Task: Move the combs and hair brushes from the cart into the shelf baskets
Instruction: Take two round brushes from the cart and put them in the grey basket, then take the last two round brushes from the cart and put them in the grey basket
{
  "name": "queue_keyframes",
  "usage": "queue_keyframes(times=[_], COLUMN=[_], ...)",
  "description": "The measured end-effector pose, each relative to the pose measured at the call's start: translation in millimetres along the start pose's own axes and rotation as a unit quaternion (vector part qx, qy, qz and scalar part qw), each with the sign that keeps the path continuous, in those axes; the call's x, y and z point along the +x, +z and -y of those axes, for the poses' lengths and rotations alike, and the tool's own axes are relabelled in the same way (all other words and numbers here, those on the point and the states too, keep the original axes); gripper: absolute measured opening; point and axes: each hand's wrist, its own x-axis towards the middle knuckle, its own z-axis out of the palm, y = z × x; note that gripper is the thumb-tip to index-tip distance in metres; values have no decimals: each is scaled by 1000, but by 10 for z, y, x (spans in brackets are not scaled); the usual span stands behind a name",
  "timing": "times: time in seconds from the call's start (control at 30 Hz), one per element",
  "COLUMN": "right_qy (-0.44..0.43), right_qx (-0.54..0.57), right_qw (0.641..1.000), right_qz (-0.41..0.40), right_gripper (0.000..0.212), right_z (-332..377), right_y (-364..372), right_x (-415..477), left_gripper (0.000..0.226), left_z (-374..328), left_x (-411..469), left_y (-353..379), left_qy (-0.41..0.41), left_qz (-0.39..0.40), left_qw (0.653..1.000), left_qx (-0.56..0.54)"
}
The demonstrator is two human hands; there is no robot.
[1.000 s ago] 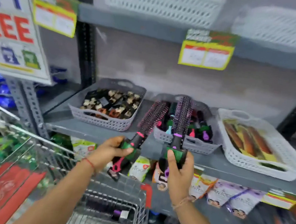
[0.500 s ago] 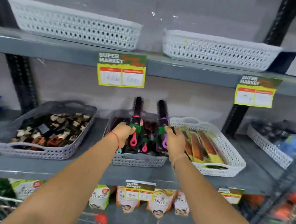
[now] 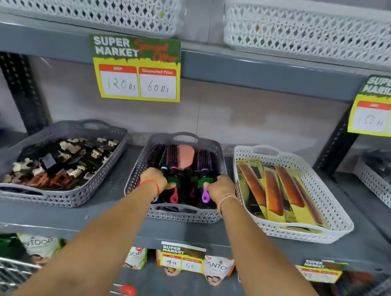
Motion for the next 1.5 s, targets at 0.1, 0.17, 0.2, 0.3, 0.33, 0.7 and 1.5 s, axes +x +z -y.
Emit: queue_keyframes(times=[0.1, 0.17, 0.2, 0.3, 0.33, 0.7, 1.5], right_qy=[-4, -21, -32, -63, -62, -268, -224], right_qx=[-57, -109, -139, -228, -234, 131, -479], right_qw=[998, 994, 990, 972, 970, 950, 773], right_qz=[13, 14, 12, 2, -6, -90, 350], right_gripper=[51, 48, 42, 28, 27, 22, 46], right_z=[-2, -14, -22, -16, -16, 588, -1730], right_y=[72, 124, 147, 179, 179, 682, 4376], right_x=[44, 60, 57, -7, -27, -1098, -1675], left_gripper=[55, 51, 49, 47, 46, 28, 52], left_z=[10, 57, 73, 83, 81, 1332, 4466], left_x=[21, 41, 32, 4, -42, -1056, -1697], left_y=[42, 94, 123, 215, 222, -194, 2853], left_qy=[5, 0, -7, 1, 9, 9, -597], left_qz=[15, 15, 13, -13, -31, -119, 168], left_qw=[1000, 1000, 1000, 1000, 999, 855, 701], left_qx=[22, 27, 19, 1, -6, -505, -352])
